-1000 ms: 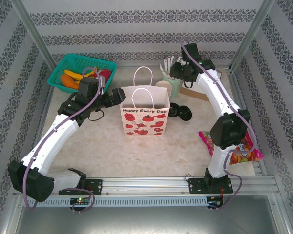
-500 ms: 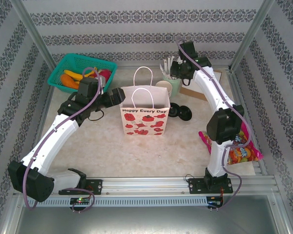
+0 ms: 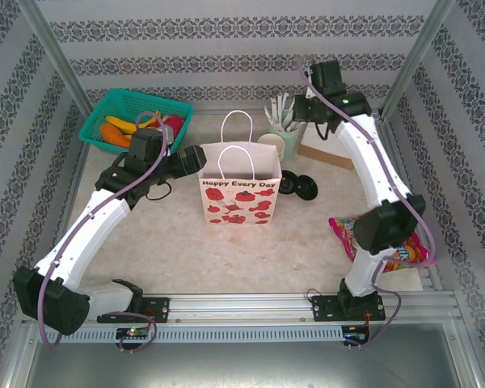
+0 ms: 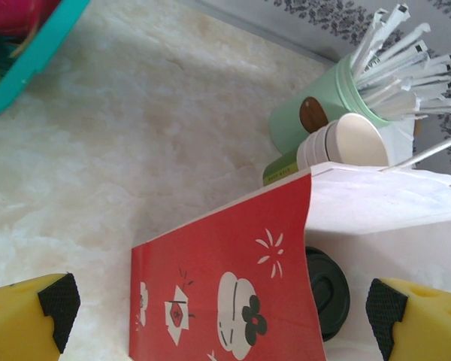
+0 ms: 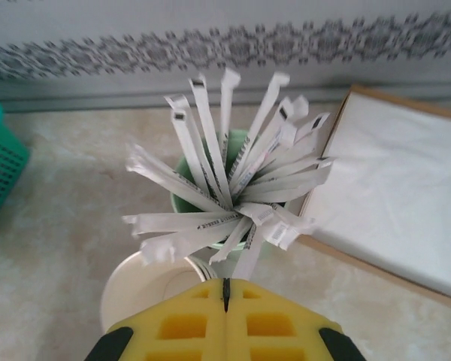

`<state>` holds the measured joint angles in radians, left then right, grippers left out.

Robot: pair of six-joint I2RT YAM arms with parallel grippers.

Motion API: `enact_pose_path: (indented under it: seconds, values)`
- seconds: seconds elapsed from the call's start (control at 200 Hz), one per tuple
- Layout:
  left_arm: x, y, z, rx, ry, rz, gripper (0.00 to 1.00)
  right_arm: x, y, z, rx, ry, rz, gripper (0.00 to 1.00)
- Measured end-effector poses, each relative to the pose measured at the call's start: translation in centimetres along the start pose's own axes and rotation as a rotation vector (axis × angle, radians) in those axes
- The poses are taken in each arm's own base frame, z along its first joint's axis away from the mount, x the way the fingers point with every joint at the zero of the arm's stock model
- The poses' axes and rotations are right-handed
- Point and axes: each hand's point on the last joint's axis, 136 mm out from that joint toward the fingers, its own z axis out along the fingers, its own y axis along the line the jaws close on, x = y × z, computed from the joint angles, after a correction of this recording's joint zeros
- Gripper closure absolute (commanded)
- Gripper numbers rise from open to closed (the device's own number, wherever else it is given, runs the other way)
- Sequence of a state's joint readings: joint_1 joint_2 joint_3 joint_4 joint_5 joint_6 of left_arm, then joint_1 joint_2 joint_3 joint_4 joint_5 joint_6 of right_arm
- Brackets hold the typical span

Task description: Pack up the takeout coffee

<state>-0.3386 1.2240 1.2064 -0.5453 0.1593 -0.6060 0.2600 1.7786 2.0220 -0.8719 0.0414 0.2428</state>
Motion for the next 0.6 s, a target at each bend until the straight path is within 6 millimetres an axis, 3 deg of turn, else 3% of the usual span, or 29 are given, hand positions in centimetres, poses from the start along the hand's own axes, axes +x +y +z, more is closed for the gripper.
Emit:
enact_pose_path:
  seconds: [0.175, 0.355, 0.6]
  values:
    - [-1.4, 2.1, -1.6, -0.11, -0.083, -0.02, 0.0, -1.4, 1.6, -8.4, -0.071, -0.113, -0.089, 1.0]
    - [-2.1, 4.8, -2.3, -0.249, -0.138, -0.069, 0.0, -0.1, 4.1, -15.6, -0.193, -0.162, -0.214, 1.0]
    - [-0.4, 5.4, 0.7, -0.265, -0.031, -0.097, 0.0, 1.5, 8.2, -25.8, -0.439, -0.228, -0.311, 1.0]
